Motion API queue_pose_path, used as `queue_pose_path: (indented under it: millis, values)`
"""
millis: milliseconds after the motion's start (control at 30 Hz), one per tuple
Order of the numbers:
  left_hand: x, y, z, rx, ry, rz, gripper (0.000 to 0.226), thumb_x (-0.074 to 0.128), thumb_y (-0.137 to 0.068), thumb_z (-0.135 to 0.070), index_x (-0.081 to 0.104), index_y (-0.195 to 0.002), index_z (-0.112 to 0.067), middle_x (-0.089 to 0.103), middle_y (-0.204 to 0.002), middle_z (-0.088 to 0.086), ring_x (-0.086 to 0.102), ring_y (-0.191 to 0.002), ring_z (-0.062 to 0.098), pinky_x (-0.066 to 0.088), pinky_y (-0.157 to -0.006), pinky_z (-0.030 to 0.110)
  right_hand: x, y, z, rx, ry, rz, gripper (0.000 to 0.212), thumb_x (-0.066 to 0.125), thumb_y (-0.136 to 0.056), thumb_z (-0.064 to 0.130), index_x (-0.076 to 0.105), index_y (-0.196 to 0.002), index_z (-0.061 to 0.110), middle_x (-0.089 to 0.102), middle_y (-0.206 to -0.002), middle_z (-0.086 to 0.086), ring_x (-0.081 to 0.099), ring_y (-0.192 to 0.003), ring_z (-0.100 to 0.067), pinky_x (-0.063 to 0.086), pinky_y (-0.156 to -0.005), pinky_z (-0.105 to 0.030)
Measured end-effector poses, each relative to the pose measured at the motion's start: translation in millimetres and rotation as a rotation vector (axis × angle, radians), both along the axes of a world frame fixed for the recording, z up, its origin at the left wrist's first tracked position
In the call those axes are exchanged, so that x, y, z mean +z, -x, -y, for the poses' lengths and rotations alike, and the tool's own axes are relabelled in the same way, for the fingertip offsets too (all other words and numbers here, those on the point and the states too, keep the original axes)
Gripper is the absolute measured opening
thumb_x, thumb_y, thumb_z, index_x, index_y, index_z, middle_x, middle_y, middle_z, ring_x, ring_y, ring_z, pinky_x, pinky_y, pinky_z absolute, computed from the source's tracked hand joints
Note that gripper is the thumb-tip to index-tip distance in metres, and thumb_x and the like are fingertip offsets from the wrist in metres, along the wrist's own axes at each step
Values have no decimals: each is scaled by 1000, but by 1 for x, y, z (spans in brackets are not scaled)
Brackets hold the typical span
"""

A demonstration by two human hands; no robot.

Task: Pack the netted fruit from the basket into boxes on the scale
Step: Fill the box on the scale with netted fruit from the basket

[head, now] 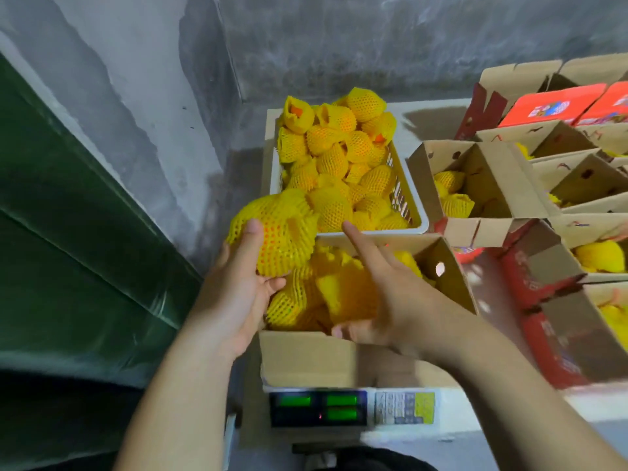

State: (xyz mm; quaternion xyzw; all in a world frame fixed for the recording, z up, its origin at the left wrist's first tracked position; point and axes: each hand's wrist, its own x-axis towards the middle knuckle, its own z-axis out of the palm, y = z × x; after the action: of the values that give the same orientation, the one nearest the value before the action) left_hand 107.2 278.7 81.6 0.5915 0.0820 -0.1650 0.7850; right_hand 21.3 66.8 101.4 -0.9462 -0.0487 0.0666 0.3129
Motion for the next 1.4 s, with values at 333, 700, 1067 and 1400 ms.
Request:
queue_pose_path:
  millis: [333,700,1067,1400]
  values:
    - [18,57,-16,-330,-153,295,67,73,-89,-59,55,-147,-32,69,-139,-4,65,-129,23,50,-108,57,16,37,-51,-170,-700,114,66,76,-88,43,45,-146,37,66,-134,10,62,-124,-5,51,-108,-34]
    - [21,100,-40,-315,29,123,60,66,-97,-29,52,-151,-10,71,-135,10,70,-122,30,57,-101,56,-2,68,-100,-371,-1179,69,67,76,-85,12,47,-143,-1,63,-133,-28,60,-127,-43,48,-108,-63]
    - [12,114,-41,-52,24,123,24,62,-105,-24,70,-124,-12,78,-116,5,74,-110,21,61,-92,41,0,88,-105,-307,-1577,-375,50,47,-104,36,53,-147,12,63,-142,-17,61,-124,-31,51,-106,-47]
    - [17,113,-59,-54,224,84,30,59,-106,-25,66,-131,-11,76,-122,10,74,-107,22,61,-80,33,2,88,-111,-281,-1642,-338,44,57,-95,47,65,-129,21,70,-124,-5,70,-101,-17,58,-81,-27]
